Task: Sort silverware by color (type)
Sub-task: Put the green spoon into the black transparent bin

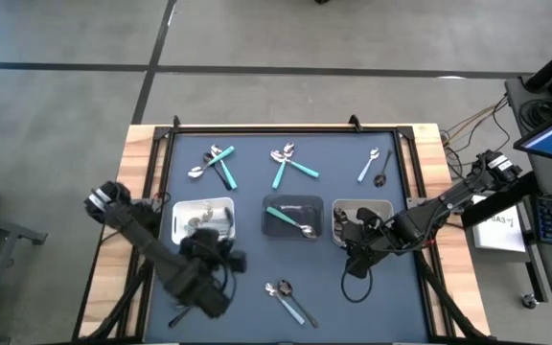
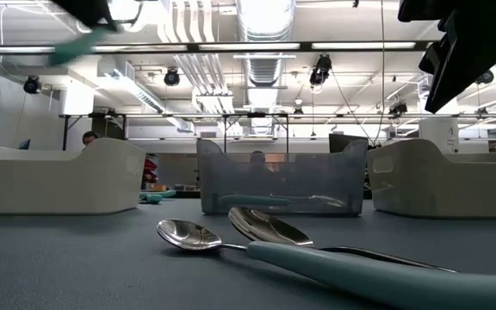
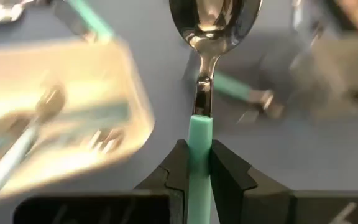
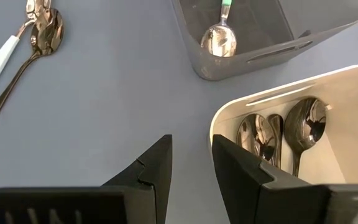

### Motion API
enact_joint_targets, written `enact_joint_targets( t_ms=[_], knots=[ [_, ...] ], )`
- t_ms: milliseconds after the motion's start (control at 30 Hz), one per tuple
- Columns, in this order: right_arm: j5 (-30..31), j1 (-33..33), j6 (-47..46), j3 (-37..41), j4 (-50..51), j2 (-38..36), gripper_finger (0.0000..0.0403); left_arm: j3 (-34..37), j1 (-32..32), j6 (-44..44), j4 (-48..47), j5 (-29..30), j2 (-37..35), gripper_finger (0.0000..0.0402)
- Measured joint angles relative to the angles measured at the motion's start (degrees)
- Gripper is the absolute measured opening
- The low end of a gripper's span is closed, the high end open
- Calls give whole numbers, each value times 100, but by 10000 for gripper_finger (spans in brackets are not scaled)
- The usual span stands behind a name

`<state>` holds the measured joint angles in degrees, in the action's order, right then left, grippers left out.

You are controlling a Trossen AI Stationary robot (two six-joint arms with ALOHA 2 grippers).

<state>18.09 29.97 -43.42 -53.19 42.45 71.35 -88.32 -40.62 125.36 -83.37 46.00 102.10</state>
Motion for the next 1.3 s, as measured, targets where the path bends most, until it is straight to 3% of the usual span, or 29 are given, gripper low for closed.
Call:
enact_joint_targets(
  t_ms=[100,400,700,867,1000,1300],
  knots=[
    [2,-1,9,0,-8,0,107,-90,467,-498,331,410,82,24],
    [2,0,111,0,-123,0,107,-104,1792,-2997,2082,789,266,24],
    [463,-11,99,0,-124,0,107,-80,2738,-6718,4462,635,269,25],
    [509,-128,103,0,-121,0,107,22,3161,-7047,4601,545,269,24],
    [509,-215,103,0,-124,0,107,163,3394,-7449,4747,67,269,24],
    [511,-264,103,0,-121,0,107,414,3513,-7793,5063,-127,272,27]
  ],
)
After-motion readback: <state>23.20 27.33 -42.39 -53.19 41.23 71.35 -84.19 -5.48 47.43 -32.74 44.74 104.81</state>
